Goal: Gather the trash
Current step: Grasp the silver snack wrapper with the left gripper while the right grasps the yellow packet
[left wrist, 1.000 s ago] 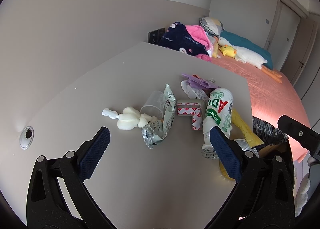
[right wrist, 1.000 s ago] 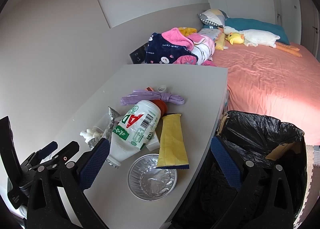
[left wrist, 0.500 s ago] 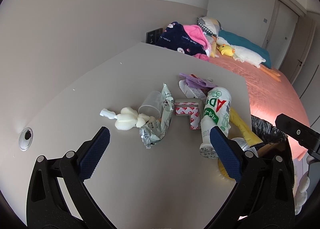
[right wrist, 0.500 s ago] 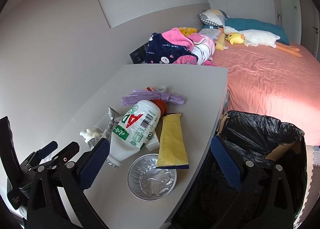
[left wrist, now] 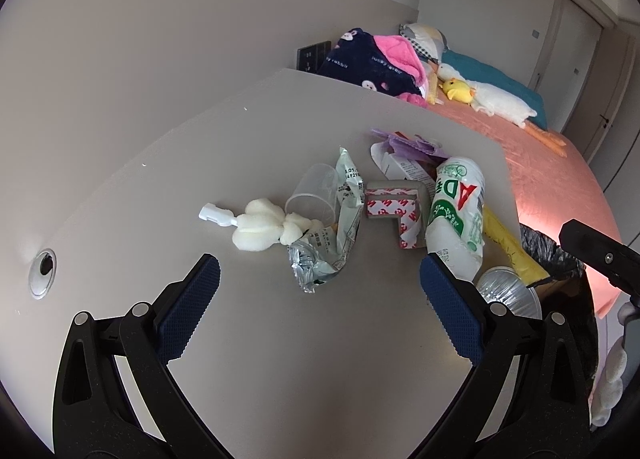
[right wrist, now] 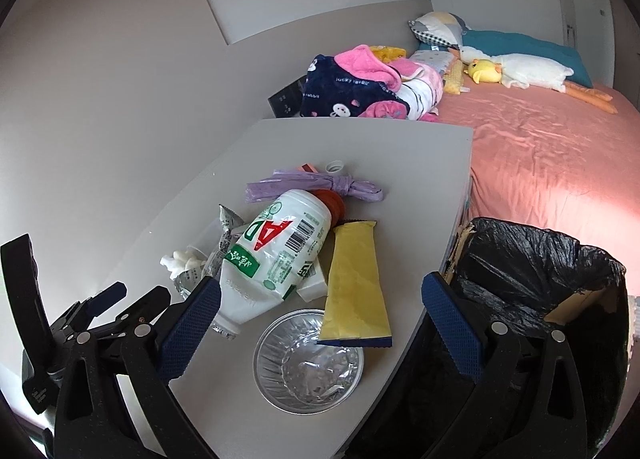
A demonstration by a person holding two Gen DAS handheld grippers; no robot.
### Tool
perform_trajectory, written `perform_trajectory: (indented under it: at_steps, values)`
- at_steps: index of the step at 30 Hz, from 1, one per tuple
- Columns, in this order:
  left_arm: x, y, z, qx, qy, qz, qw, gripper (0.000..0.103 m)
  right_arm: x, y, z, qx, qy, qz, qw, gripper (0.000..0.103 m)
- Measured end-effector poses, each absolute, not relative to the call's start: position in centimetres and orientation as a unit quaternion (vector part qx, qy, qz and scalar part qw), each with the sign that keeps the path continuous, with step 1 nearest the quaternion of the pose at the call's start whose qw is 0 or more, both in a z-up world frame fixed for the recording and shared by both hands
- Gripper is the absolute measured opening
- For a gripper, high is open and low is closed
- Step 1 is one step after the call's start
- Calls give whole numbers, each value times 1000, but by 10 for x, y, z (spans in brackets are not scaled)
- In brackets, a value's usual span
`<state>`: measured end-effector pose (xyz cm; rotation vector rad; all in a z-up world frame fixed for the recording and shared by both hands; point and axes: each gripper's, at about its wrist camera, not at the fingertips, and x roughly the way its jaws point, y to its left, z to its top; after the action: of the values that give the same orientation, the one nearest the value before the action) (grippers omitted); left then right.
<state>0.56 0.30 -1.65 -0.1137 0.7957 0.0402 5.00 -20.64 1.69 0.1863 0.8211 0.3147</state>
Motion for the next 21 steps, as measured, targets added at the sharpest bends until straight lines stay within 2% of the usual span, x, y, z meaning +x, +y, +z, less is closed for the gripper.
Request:
perform_trajectory:
  at_steps: [3,5,8,12,21]
  values:
    - [8,4,-21,-45,387,25,921,93,54,-205,14,87,397,150,901,97]
    - [12,4,-24,-40,391,25,919,82,57,-209,11,92,400,143,901,94]
    - [18,4,-31,-36,401,19,915,74,64,-214,4,97,410,136,896,87]
    - [24,1,-36,-26,403,16,915,70,75,-217,-7,103,429,142,886,73]
    - [42,2,-46,-38,410,-8,911,69,96,-222,-32,115,461,134,870,68]
